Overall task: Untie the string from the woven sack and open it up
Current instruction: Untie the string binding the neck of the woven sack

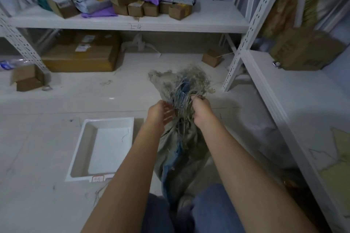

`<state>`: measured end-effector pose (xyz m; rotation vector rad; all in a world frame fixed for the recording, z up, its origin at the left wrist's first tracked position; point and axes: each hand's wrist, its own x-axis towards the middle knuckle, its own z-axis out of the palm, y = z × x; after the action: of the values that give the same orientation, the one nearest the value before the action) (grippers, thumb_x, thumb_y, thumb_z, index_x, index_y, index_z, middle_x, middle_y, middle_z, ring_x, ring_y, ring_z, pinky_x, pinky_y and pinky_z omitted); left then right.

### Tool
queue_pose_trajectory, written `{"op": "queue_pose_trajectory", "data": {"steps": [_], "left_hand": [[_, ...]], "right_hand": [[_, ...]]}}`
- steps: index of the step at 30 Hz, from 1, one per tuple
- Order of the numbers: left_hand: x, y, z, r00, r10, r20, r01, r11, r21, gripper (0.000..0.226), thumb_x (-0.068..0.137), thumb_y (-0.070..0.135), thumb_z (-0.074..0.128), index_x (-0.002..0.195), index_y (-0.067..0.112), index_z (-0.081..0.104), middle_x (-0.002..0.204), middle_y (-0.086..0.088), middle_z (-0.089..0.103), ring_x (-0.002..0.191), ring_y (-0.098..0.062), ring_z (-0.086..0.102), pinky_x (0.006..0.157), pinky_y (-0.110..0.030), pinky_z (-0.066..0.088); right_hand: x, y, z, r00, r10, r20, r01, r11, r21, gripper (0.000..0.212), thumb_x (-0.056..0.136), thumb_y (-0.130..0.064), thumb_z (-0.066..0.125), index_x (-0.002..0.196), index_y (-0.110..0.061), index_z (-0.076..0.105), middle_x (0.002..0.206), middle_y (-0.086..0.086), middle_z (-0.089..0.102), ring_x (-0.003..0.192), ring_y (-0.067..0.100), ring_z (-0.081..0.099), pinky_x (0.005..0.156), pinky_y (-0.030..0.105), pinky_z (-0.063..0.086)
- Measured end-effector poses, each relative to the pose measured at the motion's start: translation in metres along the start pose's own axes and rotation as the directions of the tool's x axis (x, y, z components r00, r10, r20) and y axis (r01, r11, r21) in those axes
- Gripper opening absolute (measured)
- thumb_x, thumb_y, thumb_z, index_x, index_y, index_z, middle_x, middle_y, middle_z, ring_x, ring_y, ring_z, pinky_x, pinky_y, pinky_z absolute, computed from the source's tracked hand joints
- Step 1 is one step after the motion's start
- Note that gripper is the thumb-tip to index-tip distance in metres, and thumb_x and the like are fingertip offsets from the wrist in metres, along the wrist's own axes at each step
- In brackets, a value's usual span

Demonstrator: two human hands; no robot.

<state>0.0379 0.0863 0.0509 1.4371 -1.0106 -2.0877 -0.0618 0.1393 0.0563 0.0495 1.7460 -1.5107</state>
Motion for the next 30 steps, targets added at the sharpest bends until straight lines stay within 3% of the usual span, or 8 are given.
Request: {"op": "queue_pose_trajectory", "data": {"steps": [4, 8, 10, 14, 20, 23, 26, 30], "left_hand": [[-0.022, -0.012, -0.002, 0.995, 0.078, -0.068, -0.058, 0.964, 0.258, 0.021, 0.086, 0.01, 0.06, 0.106, 0.002, 0.061, 0.088, -0.01, 0.059, 0.071, -0.018, 0.056, 0.068, -0.029, 0.052], [-0.028, -0.01, -0.007, 0.982, 0.13, 0.139, -0.186, 0.809, 0.557, 0.062, 0.076, 0.017, 0.076, 0.131, 0.007, 0.048, 0.117, 0.005, 0.052, 0.111, -0.018, 0.054, 0.088, -0.022, 0.042], [-0.022, -0.006, -0.006, 0.964, 0.107, 0.243, -0.231, 0.791, 0.567, 0.073, 0.074, 0.021, 0.078, 0.136, 0.007, 0.043, 0.122, 0.005, 0.052, 0.116, -0.017, 0.054, 0.092, -0.019, 0.04], [-0.008, 0.001, 0.007, 0.926, 0.24, 0.292, -0.368, 0.743, 0.559, 0.067, 0.071, 0.02, 0.081, 0.13, 0.007, 0.052, 0.122, 0.001, 0.06, 0.107, -0.012, 0.058, 0.09, -0.02, 0.043], [-0.013, 0.014, 0.02, 0.872, 0.408, 0.271, -0.49, 0.712, 0.503, 0.055, 0.071, 0.023, 0.08, 0.121, 0.011, 0.061, 0.103, 0.006, 0.061, 0.099, -0.008, 0.06, 0.08, -0.017, 0.045], [-0.011, 0.017, 0.018, 0.872, 0.464, 0.157, -0.482, 0.76, 0.436, 0.056, 0.07, 0.028, 0.081, 0.12, 0.013, 0.062, 0.108, 0.003, 0.067, 0.101, -0.011, 0.064, 0.084, -0.022, 0.049], [-0.006, 0.016, 0.016, 0.891, 0.454, -0.029, -0.417, 0.84, 0.348, 0.057, 0.065, 0.035, 0.083, 0.115, 0.013, 0.065, 0.107, 0.002, 0.069, 0.103, -0.017, 0.066, 0.092, -0.032, 0.053], [-0.002, 0.017, 0.015, 0.872, 0.474, -0.121, -0.405, 0.838, 0.365, 0.062, 0.055, 0.048, 0.082, 0.105, 0.013, 0.07, 0.104, 0.0, 0.073, 0.097, -0.018, 0.069, 0.091, -0.04, 0.055]], "right_hand": [[-0.003, 0.014, -0.006, 0.999, 0.052, 0.011, -0.053, 0.989, 0.141, 0.021, 0.096, -0.019, 0.045, 0.111, -0.01, 0.057, 0.122, 0.007, 0.06, 0.117, 0.026, 0.055, 0.105, 0.04, 0.04], [0.001, 0.019, -0.014, 0.998, 0.036, 0.059, -0.045, 0.985, 0.164, 0.017, 0.096, -0.02, 0.043, 0.093, -0.013, 0.058, 0.107, 0.013, 0.065, 0.1, 0.029, 0.062, 0.099, 0.047, 0.046], [0.005, 0.012, -0.017, 0.999, -0.019, 0.043, 0.012, 0.987, 0.161, 0.017, 0.097, -0.019, 0.042, 0.093, -0.013, 0.058, 0.098, 0.008, 0.063, 0.093, 0.025, 0.06, 0.098, 0.046, 0.047], [0.011, 0.002, -0.019, 0.995, -0.091, 0.036, 0.083, 0.979, 0.186, 0.032, 0.096, -0.019, 0.044, 0.125, -0.011, 0.053, 0.119, 0.01, 0.063, 0.104, 0.026, 0.061, 0.094, 0.042, 0.05], [0.007, -0.022, -0.033, 0.965, -0.243, 0.097, 0.213, 0.945, 0.247, 0.025, 0.094, -0.022, 0.048, 0.116, -0.014, 0.058, 0.105, 0.006, 0.067, 0.093, 0.018, 0.065, 0.082, 0.035, 0.055], [-0.002, -0.03, -0.041, 0.933, -0.351, 0.076, 0.34, 0.931, 0.129, 0.015, 0.094, -0.02, 0.045, 0.089, -0.02, 0.058, 0.091, 0.0, 0.065, 0.085, 0.014, 0.063, 0.077, 0.03, 0.053], [-0.008, -0.036, -0.046, 0.897, -0.433, 0.087, 0.437, 0.899, -0.029, 0.014, 0.092, -0.016, 0.046, 0.085, -0.021, 0.057, 0.095, 0.002, 0.065, 0.092, 0.017, 0.064, 0.085, 0.031, 0.052], [-0.017, -0.031, -0.042, 0.863, -0.332, 0.381, 0.477, 0.783, -0.399, 0.017, 0.084, -0.028, 0.065, 0.099, -0.023, 0.06, 0.095, -0.007, 0.063, 0.093, 0.009, 0.061, 0.081, 0.022, 0.05]]}}
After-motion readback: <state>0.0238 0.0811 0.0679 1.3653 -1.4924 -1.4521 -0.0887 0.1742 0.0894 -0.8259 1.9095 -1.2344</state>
